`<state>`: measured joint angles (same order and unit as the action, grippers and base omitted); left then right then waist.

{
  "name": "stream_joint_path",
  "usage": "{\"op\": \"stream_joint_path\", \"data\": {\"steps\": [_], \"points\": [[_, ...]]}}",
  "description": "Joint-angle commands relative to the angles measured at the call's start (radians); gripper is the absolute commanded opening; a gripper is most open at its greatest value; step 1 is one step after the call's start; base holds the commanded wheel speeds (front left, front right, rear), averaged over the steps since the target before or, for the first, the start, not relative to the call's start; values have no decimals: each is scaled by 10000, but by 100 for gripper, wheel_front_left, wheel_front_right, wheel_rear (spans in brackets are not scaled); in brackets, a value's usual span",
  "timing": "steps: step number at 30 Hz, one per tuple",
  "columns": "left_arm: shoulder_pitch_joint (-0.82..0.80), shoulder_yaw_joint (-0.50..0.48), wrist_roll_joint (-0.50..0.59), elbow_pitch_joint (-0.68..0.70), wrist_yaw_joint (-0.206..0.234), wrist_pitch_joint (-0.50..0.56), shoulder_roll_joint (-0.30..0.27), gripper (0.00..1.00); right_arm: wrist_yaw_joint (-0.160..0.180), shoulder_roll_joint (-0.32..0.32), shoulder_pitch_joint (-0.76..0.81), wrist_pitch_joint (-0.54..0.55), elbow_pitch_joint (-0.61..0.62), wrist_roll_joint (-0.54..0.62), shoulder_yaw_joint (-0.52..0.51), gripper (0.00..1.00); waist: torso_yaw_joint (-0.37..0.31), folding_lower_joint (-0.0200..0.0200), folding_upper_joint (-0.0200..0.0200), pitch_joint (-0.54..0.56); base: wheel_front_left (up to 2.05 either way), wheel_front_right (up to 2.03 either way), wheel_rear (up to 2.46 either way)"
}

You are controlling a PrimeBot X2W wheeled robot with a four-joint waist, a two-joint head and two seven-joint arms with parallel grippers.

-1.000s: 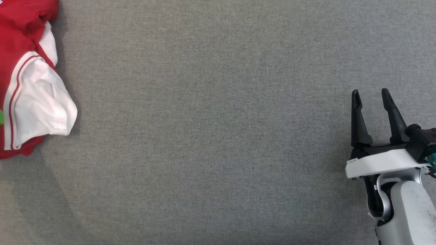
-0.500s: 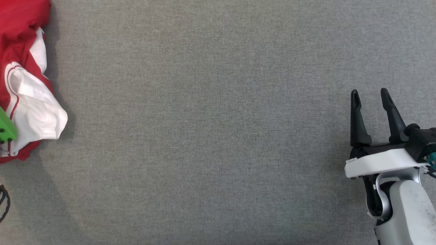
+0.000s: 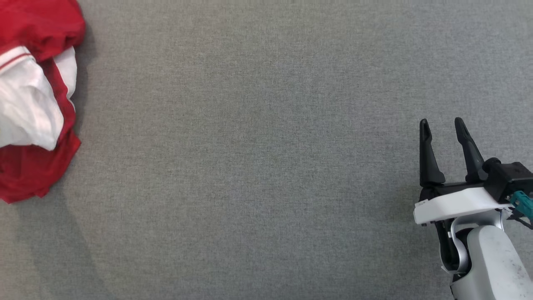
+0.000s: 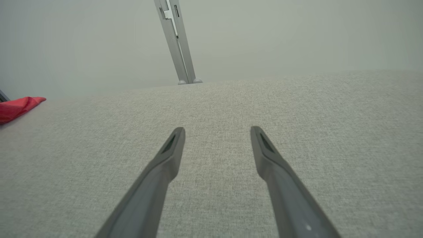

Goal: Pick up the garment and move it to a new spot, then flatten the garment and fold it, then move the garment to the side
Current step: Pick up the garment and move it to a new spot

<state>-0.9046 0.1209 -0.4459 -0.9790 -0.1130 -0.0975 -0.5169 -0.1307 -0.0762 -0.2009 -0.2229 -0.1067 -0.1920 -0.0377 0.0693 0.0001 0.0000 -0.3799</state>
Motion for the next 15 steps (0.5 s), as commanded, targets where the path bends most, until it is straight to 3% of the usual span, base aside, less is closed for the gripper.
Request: {"op": "stream_joint_path", "data": {"steps": [1,9,15], "points": [[-316,49,102,168,78,-223,-145,0,-1,9,114,-87,-97,-124,33,100,-13,-1,0,310,0,0,0],[-1015,481,597,1409,162,-739,-318,0,-1,139,313,-277,-510,-311,145,100,-315,-1,0,973,0,0,0],[-1548,832,810,2905,113,-481,-298,0,-1,201,371,-378,-764,-496,155,100,-740,-1,0,1284,0,0,0]]}}
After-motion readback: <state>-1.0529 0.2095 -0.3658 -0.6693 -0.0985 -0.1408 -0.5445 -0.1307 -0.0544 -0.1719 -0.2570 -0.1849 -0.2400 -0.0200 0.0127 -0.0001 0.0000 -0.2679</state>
